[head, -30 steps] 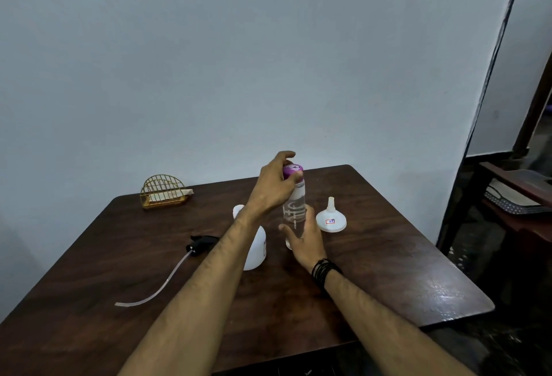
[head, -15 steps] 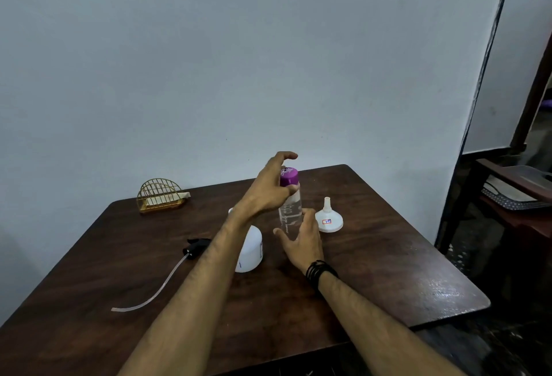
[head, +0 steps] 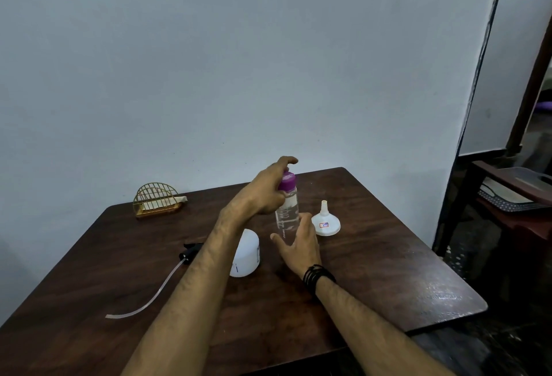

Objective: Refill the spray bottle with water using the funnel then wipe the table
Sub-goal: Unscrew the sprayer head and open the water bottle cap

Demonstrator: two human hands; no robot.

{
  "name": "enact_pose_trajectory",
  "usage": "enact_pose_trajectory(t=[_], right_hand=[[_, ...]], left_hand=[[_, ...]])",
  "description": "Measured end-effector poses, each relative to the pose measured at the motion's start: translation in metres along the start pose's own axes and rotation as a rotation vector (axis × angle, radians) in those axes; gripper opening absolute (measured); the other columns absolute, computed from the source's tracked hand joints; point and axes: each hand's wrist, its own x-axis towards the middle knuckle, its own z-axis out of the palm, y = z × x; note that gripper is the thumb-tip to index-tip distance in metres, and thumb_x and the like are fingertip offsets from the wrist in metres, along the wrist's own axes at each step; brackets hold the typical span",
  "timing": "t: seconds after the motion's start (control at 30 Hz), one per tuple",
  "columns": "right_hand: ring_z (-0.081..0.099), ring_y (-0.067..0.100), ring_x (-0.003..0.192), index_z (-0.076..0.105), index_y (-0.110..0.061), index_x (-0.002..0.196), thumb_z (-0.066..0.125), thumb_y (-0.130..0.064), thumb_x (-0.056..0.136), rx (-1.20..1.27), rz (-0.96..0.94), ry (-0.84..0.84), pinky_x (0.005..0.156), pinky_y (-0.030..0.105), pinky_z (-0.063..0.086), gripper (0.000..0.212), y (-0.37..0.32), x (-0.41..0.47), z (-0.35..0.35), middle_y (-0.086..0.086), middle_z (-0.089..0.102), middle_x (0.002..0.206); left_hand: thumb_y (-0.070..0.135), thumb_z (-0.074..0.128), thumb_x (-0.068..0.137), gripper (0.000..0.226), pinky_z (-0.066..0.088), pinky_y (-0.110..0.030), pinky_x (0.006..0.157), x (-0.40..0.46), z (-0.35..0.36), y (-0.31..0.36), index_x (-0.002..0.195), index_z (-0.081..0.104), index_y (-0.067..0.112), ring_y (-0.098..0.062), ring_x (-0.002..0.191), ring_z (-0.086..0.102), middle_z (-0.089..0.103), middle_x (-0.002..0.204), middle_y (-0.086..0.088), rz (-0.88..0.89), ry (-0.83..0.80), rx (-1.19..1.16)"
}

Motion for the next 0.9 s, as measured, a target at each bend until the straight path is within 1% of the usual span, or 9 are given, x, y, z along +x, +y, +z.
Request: enact_pose_trajectory(t=[0.1, 0.2, 0.27, 0.33, 0.43, 0.5, 0.63, 0.73, 0.9], right_hand=[[0.051, 0.009, 0.101, 0.033, -0.028, 0.111, 0.078, -0.042, 0.075, -0.002, 0.008, -0.005, 0.081, 0.023, 0.045, 0.06, -0.001, 0.0, 0.0, -0.006, 0.051, 0.11], [0.052, 0.009, 0.103, 0.034, -0.027, 0.113, 0.078, -0.043, 0.075, -0.004, 0.017, -0.011, 0.083, 0.024, 0.046, 0.06, -0.001, 0.0, 0.0, -0.006, 0.051, 0.113], [0.052, 0.009, 0.104, 0.034, -0.027, 0.113, 0.077, -0.044, 0.075, -0.003, 0.022, -0.016, 0.083, 0.025, 0.047, 0.06, 0.0, 0.001, 0.0, -0.006, 0.052, 0.113], [0.052, 0.009, 0.103, 0.034, -0.027, 0.113, 0.077, -0.044, 0.075, -0.005, 0.029, -0.02, 0.083, 0.024, 0.047, 0.06, 0.0, 0.001, 0.0, -0.006, 0.052, 0.113], [0.052, 0.008, 0.101, 0.033, -0.028, 0.111, 0.078, -0.043, 0.075, -0.007, 0.026, -0.02, 0.083, 0.023, 0.046, 0.06, -0.001, 0.0, -0.001, -0.006, 0.051, 0.111], [0.052, 0.009, 0.1, 0.031, -0.03, 0.109, 0.078, -0.043, 0.074, -0.008, 0.021, -0.017, 0.082, 0.023, 0.045, 0.059, -0.002, 0.0, -0.001, -0.006, 0.052, 0.109], [0.052, 0.009, 0.099, 0.032, -0.029, 0.108, 0.078, -0.043, 0.074, -0.008, 0.018, -0.018, 0.08, 0.022, 0.044, 0.059, -0.003, 0.0, -0.002, -0.007, 0.052, 0.109], [0.052, 0.009, 0.1, 0.033, -0.029, 0.109, 0.078, -0.044, 0.074, -0.012, 0.021, -0.024, 0.08, 0.022, 0.043, 0.059, -0.001, 0.0, -0.001, -0.006, 0.052, 0.11], [0.053, 0.009, 0.101, 0.031, -0.031, 0.107, 0.077, -0.046, 0.073, -0.021, 0.014, -0.018, 0.083, 0.027, 0.049, 0.059, 0.001, 0.0, 0.001, -0.007, 0.053, 0.109]], left_hand=[[0.02, 0.074, 0.087, 0.07, 0.052, -0.037, 0.095, -0.001, -0.004, 0.002, 0.145, 0.034, 0.025, -0.027, 0.12, 0.057, 0.055, 0.134, -0.01, -0.035, 0.148, 0.138], [0.054, 0.08, 0.074, 0.088, 0.053, -0.041, 0.095, 0.0, 0.0, 0.004, 0.144, 0.035, 0.023, -0.026, 0.121, 0.054, 0.049, 0.137, -0.008, -0.077, 0.277, 0.213], [0.044, 0.082, 0.076, 0.09, 0.047, -0.042, 0.105, 0.001, 0.004, 0.006, 0.148, 0.033, 0.026, -0.028, 0.139, 0.038, 0.027, 0.156, -0.006, -0.022, 0.197, 0.119], [0.017, 0.079, 0.082, 0.083, 0.046, -0.041, 0.108, 0.001, 0.003, 0.008, 0.15, 0.033, 0.03, -0.028, 0.144, 0.032, 0.016, 0.163, -0.002, 0.049, 0.065, 0.058], [-0.007, 0.065, 0.086, 0.076, 0.049, -0.035, 0.101, 0.001, -0.004, 0.006, 0.146, 0.04, 0.032, -0.025, 0.138, 0.042, 0.036, 0.155, -0.002, 0.058, -0.03, 0.072], [-0.002, 0.065, 0.089, 0.068, 0.049, -0.039, 0.104, 0.003, -0.008, 0.003, 0.144, 0.044, 0.032, -0.025, 0.134, 0.045, 0.045, 0.15, -0.003, 0.031, -0.001, 0.1], [0.034, 0.064, 0.094, 0.045, 0.047, -0.043, 0.1, 0.006, -0.009, 0.004, 0.138, 0.053, 0.029, -0.024, 0.124, 0.045, 0.055, 0.13, -0.006, 0.018, 0.069, 0.321], [0.053, 0.054, 0.095, 0.047, 0.048, -0.04, 0.092, 0.008, -0.001, 0.005, 0.13, 0.057, 0.022, -0.024, 0.116, 0.048, 0.055, 0.122, -0.008, 0.0, 0.136, 0.449], [0.064, 0.039, 0.095, 0.059, 0.052, -0.04, 0.079, 0.016, 0.011, 0.001, 0.116, 0.062, 0.014, -0.024, 0.098, 0.06, 0.064, 0.111, -0.008, -0.041, 0.325, 0.617]])
